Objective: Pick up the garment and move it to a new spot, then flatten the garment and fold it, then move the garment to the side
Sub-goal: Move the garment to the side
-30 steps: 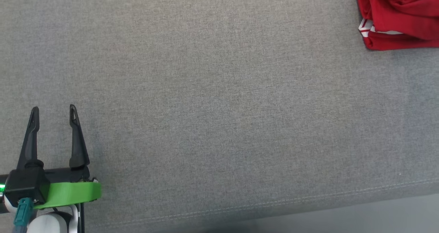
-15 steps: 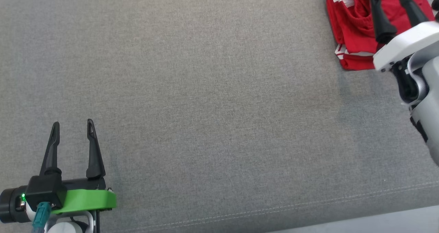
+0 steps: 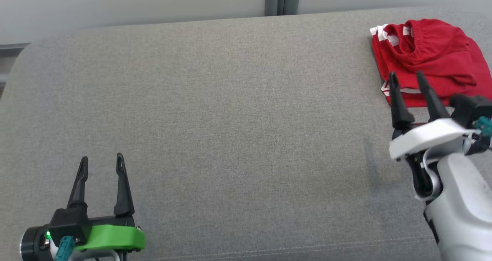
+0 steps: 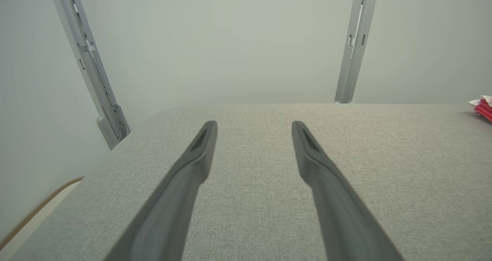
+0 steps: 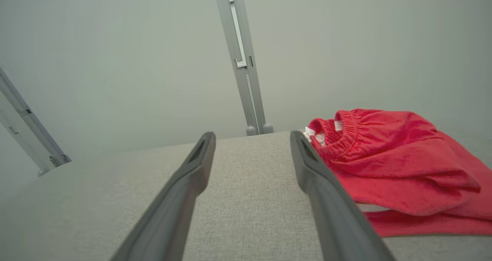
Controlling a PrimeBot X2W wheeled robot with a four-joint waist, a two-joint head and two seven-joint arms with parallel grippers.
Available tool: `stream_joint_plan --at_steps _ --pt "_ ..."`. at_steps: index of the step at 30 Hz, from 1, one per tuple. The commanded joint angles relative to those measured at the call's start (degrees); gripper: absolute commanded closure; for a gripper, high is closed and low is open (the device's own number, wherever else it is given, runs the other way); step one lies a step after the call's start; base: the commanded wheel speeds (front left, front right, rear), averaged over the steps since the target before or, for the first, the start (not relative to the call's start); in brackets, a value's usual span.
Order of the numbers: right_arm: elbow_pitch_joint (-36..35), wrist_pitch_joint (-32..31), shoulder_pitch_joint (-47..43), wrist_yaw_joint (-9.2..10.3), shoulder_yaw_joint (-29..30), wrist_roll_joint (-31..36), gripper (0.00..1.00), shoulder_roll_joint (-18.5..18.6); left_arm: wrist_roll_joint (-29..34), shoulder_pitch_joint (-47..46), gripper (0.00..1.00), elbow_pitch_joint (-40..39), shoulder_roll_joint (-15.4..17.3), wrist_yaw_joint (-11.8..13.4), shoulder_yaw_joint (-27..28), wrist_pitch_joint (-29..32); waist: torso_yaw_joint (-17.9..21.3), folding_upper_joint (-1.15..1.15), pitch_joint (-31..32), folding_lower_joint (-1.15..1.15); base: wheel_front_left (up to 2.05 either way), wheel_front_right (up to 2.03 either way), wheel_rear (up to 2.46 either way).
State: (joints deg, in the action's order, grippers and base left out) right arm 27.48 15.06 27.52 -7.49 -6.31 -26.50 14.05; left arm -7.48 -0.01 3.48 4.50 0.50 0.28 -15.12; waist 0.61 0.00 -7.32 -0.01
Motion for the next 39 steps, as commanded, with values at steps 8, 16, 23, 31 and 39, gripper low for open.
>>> stream_joint_plan --at_steps 8,16,23,31,39 --pt "-8.87 0.23 -11.92 0.00 3.53 7.59 0.00 -5.49 -0.16 2.45 0.00 0.52 -0.54 -0.32 0.81 0.12 -1.03 0.00 4.57 0.01 0.00 0.00 0.00" --pt "-12.80 0.23 -19.37 0.00 6.15 11.63 0.00 -8.56 -0.38 4.19 0.00 1.63 -0.77 -0.07 1.58 0.12 -0.80 0.00 7.20 0.01 0.00 0.00 0.00" --pt "-13.95 0.23 -24.84 0.00 6.34 12.61 0.00 -10.64 -1.58 5.12 0.00 2.85 -0.92 -1.93 1.53 0.12 -1.09 0.00 9.03 0.01 0.00 0.00 0.00" --pt "-14.17 0.24 -26.79 0.00 4.12 12.88 0.00 -11.07 -0.77 5.86 0.00 4.77 -0.88 -2.40 1.92 0.12 -1.30 0.00 10.23 0.01 0.00 0.00 0.00" --pt "-13.56 0.24 -26.74 0.00 3.53 11.87 0.00 -11.09 -0.80 5.92 0.00 5.94 -0.94 -1.98 2.07 0.12 -1.23 0.00 10.28 0.01 0.00 0.00 0.00"
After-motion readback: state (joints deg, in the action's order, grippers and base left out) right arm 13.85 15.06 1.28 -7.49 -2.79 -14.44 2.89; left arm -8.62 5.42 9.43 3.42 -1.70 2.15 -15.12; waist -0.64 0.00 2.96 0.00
